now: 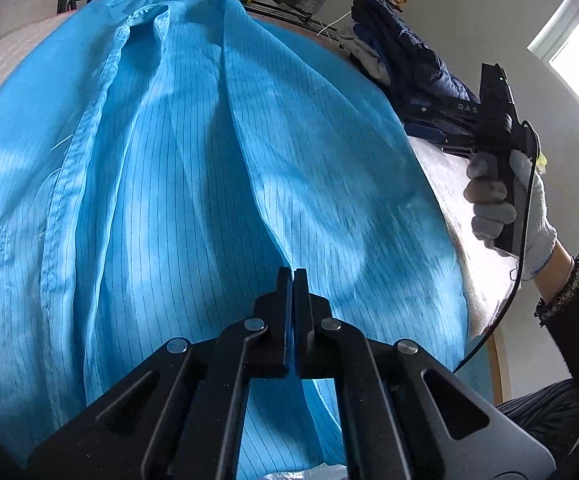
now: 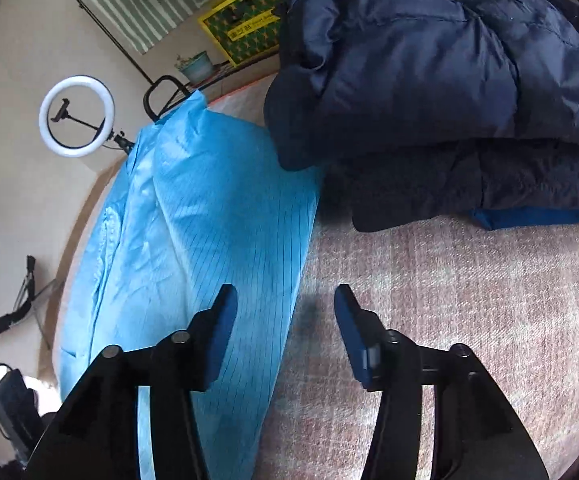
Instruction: Fold large clothes
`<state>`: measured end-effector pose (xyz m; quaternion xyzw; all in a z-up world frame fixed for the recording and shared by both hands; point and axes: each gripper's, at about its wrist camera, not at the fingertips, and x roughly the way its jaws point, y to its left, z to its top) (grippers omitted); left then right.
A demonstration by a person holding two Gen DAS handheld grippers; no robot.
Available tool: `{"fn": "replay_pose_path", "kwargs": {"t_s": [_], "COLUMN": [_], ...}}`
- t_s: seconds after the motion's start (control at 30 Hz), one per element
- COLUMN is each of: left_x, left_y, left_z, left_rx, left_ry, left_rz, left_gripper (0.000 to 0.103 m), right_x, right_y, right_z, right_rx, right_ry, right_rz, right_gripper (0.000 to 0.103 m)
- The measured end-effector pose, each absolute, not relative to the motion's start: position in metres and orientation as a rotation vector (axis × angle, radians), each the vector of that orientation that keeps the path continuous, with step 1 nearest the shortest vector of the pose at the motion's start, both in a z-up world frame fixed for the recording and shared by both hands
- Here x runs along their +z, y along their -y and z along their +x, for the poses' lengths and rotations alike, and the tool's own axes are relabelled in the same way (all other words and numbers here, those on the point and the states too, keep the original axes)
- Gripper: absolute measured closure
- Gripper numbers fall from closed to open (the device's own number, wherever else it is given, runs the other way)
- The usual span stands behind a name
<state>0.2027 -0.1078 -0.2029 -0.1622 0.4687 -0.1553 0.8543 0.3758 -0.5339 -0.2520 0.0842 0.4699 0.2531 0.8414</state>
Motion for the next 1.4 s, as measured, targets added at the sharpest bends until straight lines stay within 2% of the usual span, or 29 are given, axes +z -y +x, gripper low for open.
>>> {"fn": "replay_pose_path", "kwargs": {"t_s": [0.07, 0.1, 0.13, 0.3, 0.4, 0.6, 0.67, 0.73, 0.77, 0.93, 1.03, 1.13, 1.23, 1.33, 1.4], "left_x": [-0.202, -0.201, -0.201, -0.188, -0.187, -0.207, -0.204, -0.2, -0.198, -0.184, -0.162, -0.13, -0.097, -0.074, -0.068], "left_y": [0.108, 0.106, 0.104, 0.086, 0.09, 0.104, 0.103, 0.102, 0.101, 0.09, 0.08, 0.068, 0.056, 0.043, 0.033], "left_z": [0.203, 0.202, 0.202, 0.206, 0.214, 0.212, 0.207, 0.202, 0.2, 0.188, 0.188, 0.2, 0.226, 0.27, 0.306], "left_rx": [-0.331, -0.332, -0.332, -0.335, -0.322, -0.304, -0.306, -0.311, -0.309, -0.328, -0.344, -0.36, -0.376, -0.387, -0.342], "left_ry": [-0.986, -0.986, -0.985, -0.95, -0.928, -0.971, -0.97, -0.967, -0.968, -0.982, -0.971, -0.953, -0.938, -0.95, -0.943], "left_rz": [-0.346, -0.352, -0.36, -0.457, -0.396, -0.299, -0.287, -0.285, -0.28, -0.32, -0.337, -0.357, -0.368, -0.408, -0.433], "left_gripper": [0.103, 0.103, 0.103, 0.103, 0.103, 0.103, 0.103, 0.103, 0.103, 0.102, 0.097, 0.079, 0.077, 0.067, 0.067], "right_x": [-0.254, -0.256, -0.258, -0.237, -0.227, -0.246, -0.243, -0.23, -0.226, -0.194, -0.179, -0.176, -0.188, -0.212, -0.225], "right_y": [0.528, 0.522, 0.517, 0.502, 0.508, 0.502, 0.506, 0.514, 0.518, 0.534, 0.539, 0.527, 0.507, 0.483, 0.461], "right_z": [0.38, 0.383, 0.384, 0.376, 0.384, 0.397, 0.394, 0.385, 0.38, 0.338, 0.296, 0.24, 0.192, 0.159, 0.15], "right_rx": [0.541, 0.553, 0.564, 0.5, 0.423, 0.371, 0.398, 0.374, 0.367, 0.419, 0.497, 0.559, 0.596, 0.614, 0.615], "right_ry": [-0.99, -0.991, -1.0, -0.867, -0.799, -0.86, -0.885, -0.86, -0.855, -0.846, -0.88, -0.941, -1.002, -1.054, -1.064], "right_rz": [0.165, 0.153, 0.135, -0.035, -0.054, -0.112, -0.1, -0.11, -0.105, -0.057, 0.005, -0.022, -0.054, -0.098, -0.186], "right_gripper": [0.066, 0.093, 0.102, 0.103, 0.103, 0.102, 0.098, 0.081, 0.078, 0.078, 0.078, 0.078, 0.078, 0.078, 0.078]}}
